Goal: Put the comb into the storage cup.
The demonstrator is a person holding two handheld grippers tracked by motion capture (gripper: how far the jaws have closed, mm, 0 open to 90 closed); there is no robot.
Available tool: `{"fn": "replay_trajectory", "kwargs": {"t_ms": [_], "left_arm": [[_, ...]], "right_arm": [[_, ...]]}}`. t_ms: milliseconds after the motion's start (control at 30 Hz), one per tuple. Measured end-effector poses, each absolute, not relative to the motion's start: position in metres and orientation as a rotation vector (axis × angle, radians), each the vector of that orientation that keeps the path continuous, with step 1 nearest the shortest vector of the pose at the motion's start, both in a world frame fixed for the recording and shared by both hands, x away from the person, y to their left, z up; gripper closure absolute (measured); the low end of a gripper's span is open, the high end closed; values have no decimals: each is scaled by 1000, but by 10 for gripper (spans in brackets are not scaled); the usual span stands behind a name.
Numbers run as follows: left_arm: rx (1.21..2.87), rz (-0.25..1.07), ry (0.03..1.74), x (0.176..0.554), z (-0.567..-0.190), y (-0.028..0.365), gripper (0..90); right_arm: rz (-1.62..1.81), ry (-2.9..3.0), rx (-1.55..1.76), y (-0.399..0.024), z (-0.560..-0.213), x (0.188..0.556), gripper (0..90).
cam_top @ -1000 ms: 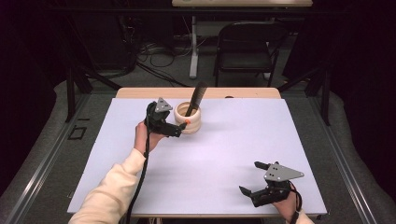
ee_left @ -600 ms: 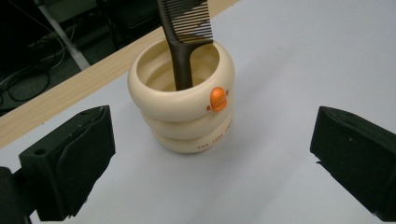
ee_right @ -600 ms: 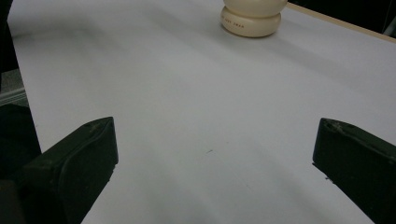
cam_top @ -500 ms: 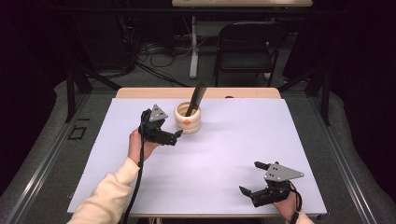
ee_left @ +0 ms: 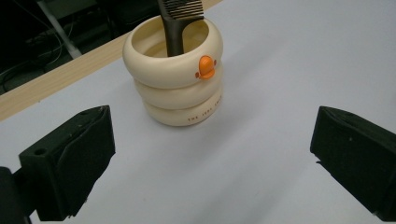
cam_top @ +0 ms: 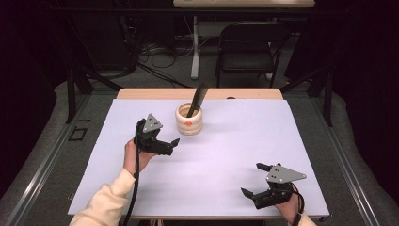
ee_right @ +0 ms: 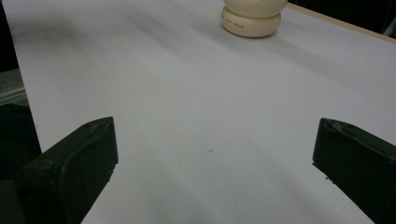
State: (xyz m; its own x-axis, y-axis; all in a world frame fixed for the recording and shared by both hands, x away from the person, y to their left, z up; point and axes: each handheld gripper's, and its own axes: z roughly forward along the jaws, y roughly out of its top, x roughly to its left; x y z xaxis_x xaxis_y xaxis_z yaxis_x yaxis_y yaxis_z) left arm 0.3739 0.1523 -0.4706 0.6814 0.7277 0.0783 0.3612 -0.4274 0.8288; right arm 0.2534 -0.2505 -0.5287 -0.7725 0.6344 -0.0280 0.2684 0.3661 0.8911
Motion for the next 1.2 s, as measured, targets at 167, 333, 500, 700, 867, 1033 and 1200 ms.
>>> {"fn": "replay_trajectory", "kwargs": {"t_ms": [167, 333, 500, 700, 867, 1033, 1200], "left_arm": [[2041, 552, 825, 366, -473, 155, 0], [2040, 553, 824, 358, -477, 158, 0], [2037, 553, 821, 352, -479, 160, 0], [2041, 534, 808, 344, -484, 161, 0], [2027, 538, 804, 336, -485, 164, 0], [2021, 530, 811, 329, -489, 167, 0], [2014, 531, 822, 323, -494, 171, 0]], "right_arm": [[1374, 2264, 790, -250, -529, 253, 0], [1373, 2265, 790, -251, -529, 253, 0], [1372, 2263, 787, -251, -529, 253, 0], [1374, 2267, 793, -250, -529, 253, 0], [1374, 2266, 792, -250, -528, 253, 0], [1374, 2266, 792, -250, -529, 253, 0], [1371, 2265, 790, -250, -528, 253, 0]]}}
